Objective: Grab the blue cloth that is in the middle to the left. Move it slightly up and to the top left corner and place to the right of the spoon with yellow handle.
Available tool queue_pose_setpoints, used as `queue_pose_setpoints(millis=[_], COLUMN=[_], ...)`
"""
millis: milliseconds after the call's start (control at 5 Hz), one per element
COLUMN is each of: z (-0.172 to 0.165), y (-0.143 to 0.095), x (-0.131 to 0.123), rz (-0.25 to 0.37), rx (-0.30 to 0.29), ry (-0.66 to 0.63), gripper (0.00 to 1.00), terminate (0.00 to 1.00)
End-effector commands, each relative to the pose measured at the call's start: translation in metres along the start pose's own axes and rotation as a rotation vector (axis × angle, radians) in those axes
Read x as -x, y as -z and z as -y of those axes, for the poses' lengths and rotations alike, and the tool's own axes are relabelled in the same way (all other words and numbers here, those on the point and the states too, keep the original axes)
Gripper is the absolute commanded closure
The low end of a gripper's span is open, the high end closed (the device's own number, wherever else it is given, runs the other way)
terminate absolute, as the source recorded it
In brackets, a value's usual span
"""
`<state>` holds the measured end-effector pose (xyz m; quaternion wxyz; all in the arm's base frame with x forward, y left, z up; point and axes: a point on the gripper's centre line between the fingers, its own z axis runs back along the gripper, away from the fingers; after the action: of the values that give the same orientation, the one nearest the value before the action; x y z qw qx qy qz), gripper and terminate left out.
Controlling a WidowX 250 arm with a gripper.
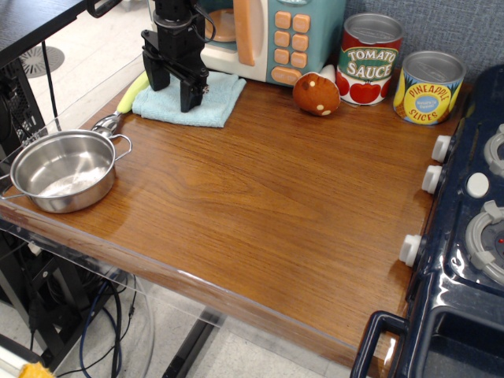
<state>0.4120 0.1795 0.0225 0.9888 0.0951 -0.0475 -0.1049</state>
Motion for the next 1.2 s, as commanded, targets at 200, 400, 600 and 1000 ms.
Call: queue_pose_setpoints(millis=[200, 400, 600, 1000], z=[-0.001, -0.001, 0.002, 0.002], y=[-0.106, -0.124, -0.127, -0.127], x=[0.002, 0.007, 0.009, 0.009], rz=[0.205, 0.239, 0.222, 0.222], rx=[0.034, 0.029, -0.006, -0.006], ry=[-0.024, -0.031, -0.011, -0.011], gripper=[0.00, 0.00, 0.00, 0.00], terminate=[0.00, 0.00, 0.00, 0.00])
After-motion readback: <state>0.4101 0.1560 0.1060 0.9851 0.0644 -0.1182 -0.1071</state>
